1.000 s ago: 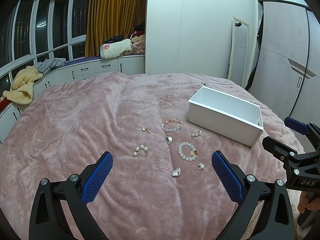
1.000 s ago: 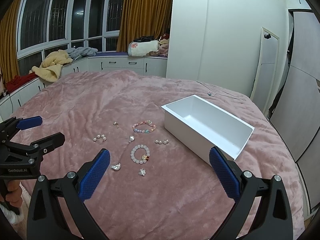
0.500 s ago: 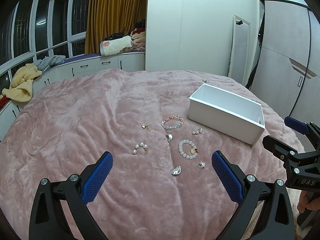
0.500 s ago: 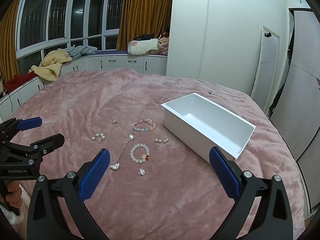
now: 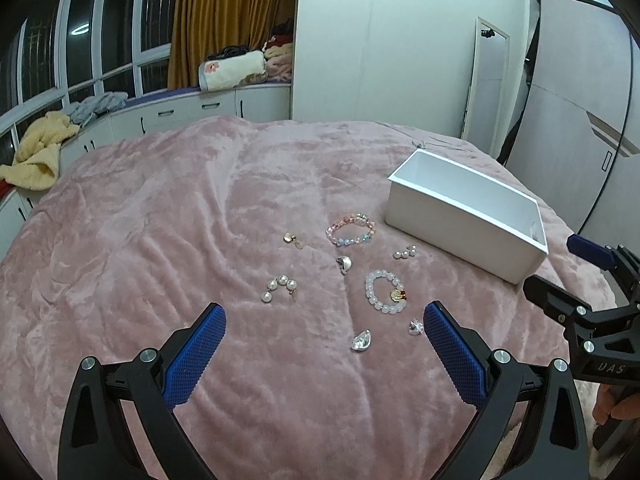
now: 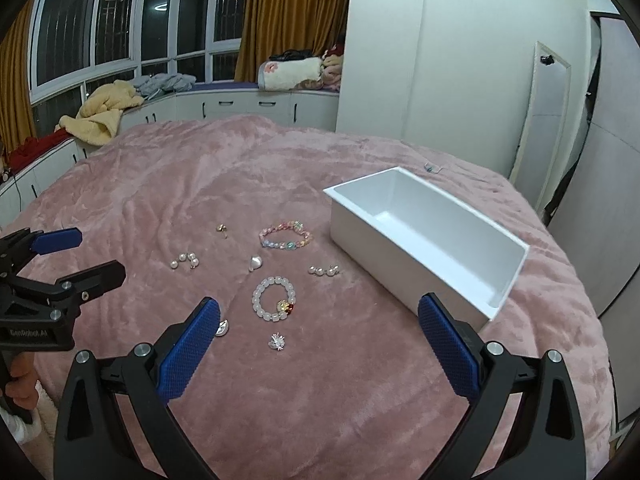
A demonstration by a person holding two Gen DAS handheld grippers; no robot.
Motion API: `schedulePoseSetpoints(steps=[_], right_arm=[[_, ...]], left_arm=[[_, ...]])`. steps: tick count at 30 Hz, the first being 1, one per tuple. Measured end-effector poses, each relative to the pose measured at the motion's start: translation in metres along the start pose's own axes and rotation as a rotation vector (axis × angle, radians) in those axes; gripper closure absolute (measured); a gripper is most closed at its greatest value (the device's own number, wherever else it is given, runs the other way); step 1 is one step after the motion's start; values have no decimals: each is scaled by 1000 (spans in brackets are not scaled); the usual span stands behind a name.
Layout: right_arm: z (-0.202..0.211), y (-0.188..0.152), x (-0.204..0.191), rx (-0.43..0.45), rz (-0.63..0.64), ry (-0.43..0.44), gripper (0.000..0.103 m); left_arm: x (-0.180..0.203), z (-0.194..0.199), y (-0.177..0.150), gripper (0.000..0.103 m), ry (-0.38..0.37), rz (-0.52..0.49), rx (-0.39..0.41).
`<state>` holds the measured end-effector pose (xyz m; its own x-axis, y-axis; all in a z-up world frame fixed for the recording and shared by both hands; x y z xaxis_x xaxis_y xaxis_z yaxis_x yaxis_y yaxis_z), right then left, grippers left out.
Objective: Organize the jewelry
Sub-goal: 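Grasp the pearl earrings with the left tool while the right tool grasps the white bead bracelet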
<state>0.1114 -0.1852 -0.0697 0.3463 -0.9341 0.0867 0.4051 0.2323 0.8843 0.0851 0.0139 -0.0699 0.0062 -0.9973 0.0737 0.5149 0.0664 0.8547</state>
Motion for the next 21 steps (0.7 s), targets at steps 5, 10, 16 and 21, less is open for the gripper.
schedulePoseSetpoints(steps=[5,10,16,21], right_arm=[[-29,-4,0,-54,-22,43,13],[-67,-6,5,-114,-69,92,17],[-112,-14,5,-184,-86,133,29],[-144,-27,0,-239,-92,171,37]], left_arm=[[-11,-31,-1,3,0,3,-45],[-27,-74,-7,3,16,39,-125],[-47,-116,-14,3,52,43,-188],[-56,-145,-24,5,60,38,-239]])
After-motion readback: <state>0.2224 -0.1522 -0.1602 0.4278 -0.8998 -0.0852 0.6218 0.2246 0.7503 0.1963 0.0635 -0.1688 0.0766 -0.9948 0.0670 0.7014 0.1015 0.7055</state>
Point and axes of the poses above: each gripper's, at about its wrist camera, not at the fingertips, and z roughly against the way its jaws point, x to its right, y to its top, the point moved 5 cm from there along -z, roughly the way its jaws point, and after that the axes turned 11 degrees about x, right-handed, at the moved point
